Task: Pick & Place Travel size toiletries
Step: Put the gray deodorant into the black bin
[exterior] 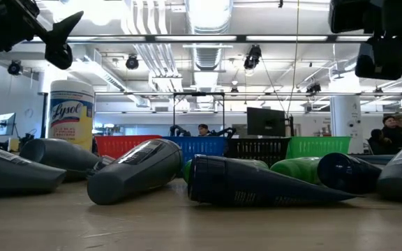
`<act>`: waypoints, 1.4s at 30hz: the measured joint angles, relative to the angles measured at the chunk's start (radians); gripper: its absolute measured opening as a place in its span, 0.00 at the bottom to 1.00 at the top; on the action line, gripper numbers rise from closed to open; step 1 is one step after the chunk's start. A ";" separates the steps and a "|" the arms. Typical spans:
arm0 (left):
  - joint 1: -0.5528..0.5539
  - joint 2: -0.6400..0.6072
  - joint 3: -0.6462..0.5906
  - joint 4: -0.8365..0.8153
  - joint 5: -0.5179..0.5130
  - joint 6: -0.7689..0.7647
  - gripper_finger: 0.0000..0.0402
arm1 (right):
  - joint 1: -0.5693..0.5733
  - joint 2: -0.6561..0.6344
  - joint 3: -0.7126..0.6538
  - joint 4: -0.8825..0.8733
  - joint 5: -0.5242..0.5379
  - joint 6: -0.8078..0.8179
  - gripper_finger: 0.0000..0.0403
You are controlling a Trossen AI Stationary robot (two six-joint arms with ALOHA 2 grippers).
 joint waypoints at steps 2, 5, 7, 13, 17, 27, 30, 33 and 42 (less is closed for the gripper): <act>0.000 0.000 0.000 -0.002 0.000 -0.001 0.75 | 0.028 0.083 0.047 -0.043 -0.002 -0.060 0.50; 0.000 0.000 0.000 -0.002 0.000 -0.005 0.75 | 0.084 0.207 0.113 -0.113 -0.001 -0.161 0.51; 0.000 0.000 0.000 -0.001 0.000 -0.005 0.75 | 0.128 0.291 0.157 -0.172 0.020 -0.240 0.52; 0.000 0.000 0.000 -0.001 0.000 -0.006 0.75 | 0.238 0.518 0.290 -0.335 0.117 -0.473 0.59; 0.000 0.000 0.000 -0.001 0.000 -0.010 0.75 | 0.295 0.626 0.365 -0.391 0.192 -0.552 0.67; 0.000 0.000 0.000 -0.001 0.000 -0.016 0.75 | 0.348 0.774 0.473 -0.355 0.289 -0.588 0.85; 0.000 0.000 0.000 -0.002 0.000 -0.035 0.75 | 0.349 0.787 0.467 -0.311 0.296 -0.580 0.87; 0.000 0.000 0.000 -0.002 0.001 -0.053 0.75 | 0.352 0.809 0.463 -0.273 0.303 -0.571 0.88; 0.000 0.002 0.000 -0.002 0.004 -0.068 0.75 | 0.368 0.895 0.472 -0.231 0.306 -0.555 0.80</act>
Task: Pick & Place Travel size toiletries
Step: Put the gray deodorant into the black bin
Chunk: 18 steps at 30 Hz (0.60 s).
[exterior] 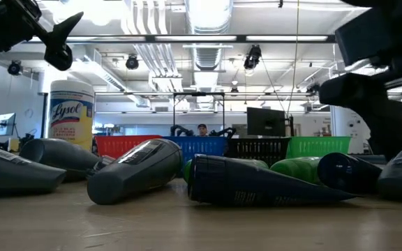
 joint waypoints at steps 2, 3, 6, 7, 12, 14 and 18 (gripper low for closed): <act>0.000 0.000 0.000 0.000 0.000 0.000 0.75 | 0.004 0.011 0.004 -0.001 -0.002 0.006 0.77; 0.000 0.000 0.000 0.000 0.000 0.000 0.75 | 0.008 0.014 0.004 -0.004 -0.003 0.007 0.75; 0.000 0.000 0.000 0.000 0.000 0.015 0.75 | 0.016 0.016 -0.002 -0.006 0.001 0.018 0.71; 0.000 0.000 0.000 0.000 0.000 0.023 0.75 | 0.018 0.016 -0.007 -0.006 0.001 0.025 0.69; 0.000 0.000 0.000 0.000 0.000 0.060 0.75 | 0.022 0.015 -0.024 -0.008 0.001 0.056 0.59; 0.000 0.000 0.000 0.000 0.000 0.064 0.75 | 0.021 0.015 -0.027 -0.009 0.001 0.059 0.55; 0.000 0.000 0.000 0.000 0.000 0.064 0.75 | 0.021 0.014 -0.027 -0.008 0.003 0.059 0.49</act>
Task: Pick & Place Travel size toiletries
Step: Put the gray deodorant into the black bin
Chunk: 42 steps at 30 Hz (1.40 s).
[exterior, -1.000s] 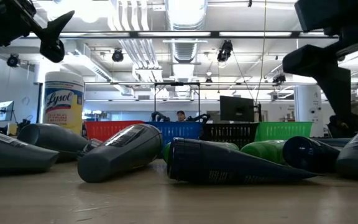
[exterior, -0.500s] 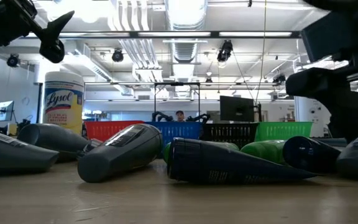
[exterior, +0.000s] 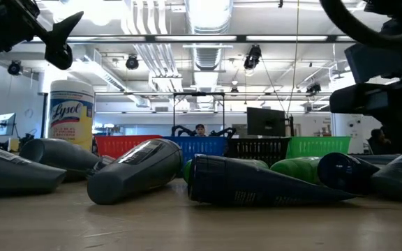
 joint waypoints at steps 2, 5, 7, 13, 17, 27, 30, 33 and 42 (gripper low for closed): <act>0.000 0.000 0.000 0.000 0.000 0.000 0.75 | 0.000 0.000 0.000 0.003 0.001 -0.006 0.49; 0.000 0.000 0.000 0.000 0.000 0.000 0.75 | 0.000 0.000 0.000 0.040 0.001 -0.018 0.56; 0.000 0.000 0.000 0.000 0.000 0.001 0.75 | 0.000 0.000 0.000 0.060 0.002 -0.030 0.64; 0.000 0.000 0.000 0.000 0.000 0.001 0.75 | 0.000 0.000 0.000 0.057 0.007 -0.003 0.79; 0.000 0.000 0.000 0.000 0.000 0.001 0.75 | 0.004 0.000 0.000 0.081 0.029 0.027 0.80; 0.000 0.000 0.000 0.000 0.000 0.001 0.75 | 0.004 0.000 -0.016 0.107 0.030 0.021 0.68; 0.001 0.000 0.000 0.000 0.000 0.001 0.75 | 0.004 0.000 -0.035 0.113 0.031 0.031 0.62; 0.001 0.000 0.000 0.000 0.000 0.001 0.75 | 0.003 -0.003 -0.044 0.115 0.031 0.049 0.53; 0.000 0.000 0.000 0.000 0.000 0.001 0.75 | 0.005 -0.017 0.013 0.039 0.024 0.052 0.48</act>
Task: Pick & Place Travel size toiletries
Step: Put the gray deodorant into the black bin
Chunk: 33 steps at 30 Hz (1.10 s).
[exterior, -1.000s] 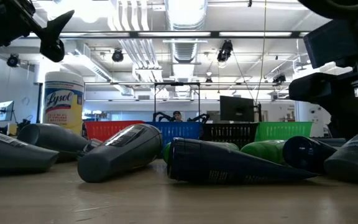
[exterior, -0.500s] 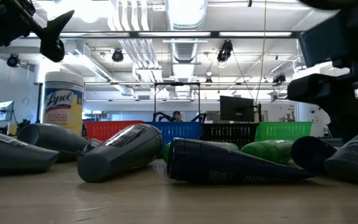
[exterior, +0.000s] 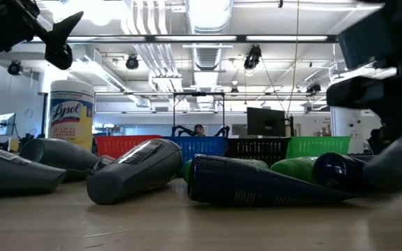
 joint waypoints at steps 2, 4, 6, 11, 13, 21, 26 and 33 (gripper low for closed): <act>0.000 0.000 0.000 0.000 0.000 0.000 0.75 | 0.000 -0.027 0.011 -0.035 0.000 0.045 0.48; 0.000 0.000 0.000 0.000 0.000 0.000 0.75 | 0.000 -0.060 0.022 -0.055 0.001 0.120 0.48; 0.000 0.000 0.000 0.000 0.000 0.000 0.75 | -0.001 -0.105 0.026 -0.089 0.007 0.235 0.48; 0.000 0.000 0.000 0.000 0.000 0.000 0.75 | -0.033 -0.232 0.014 -0.118 0.085 0.702 0.48; 0.000 0.000 0.000 0.000 0.000 0.000 0.75 | -0.058 -0.279 0.001 -0.120 0.161 0.927 0.48; -0.001 0.000 0.000 0.000 0.000 0.000 0.75 | -0.234 -0.379 -0.067 -0.064 0.386 1.357 0.49; -0.001 0.000 0.000 0.000 0.000 0.000 0.75 | -0.399 -0.376 -0.108 0.121 0.294 1.274 0.50; 0.000 0.000 0.000 0.000 0.000 0.000 0.75 | -0.591 -0.360 -0.171 0.245 0.192 1.143 0.49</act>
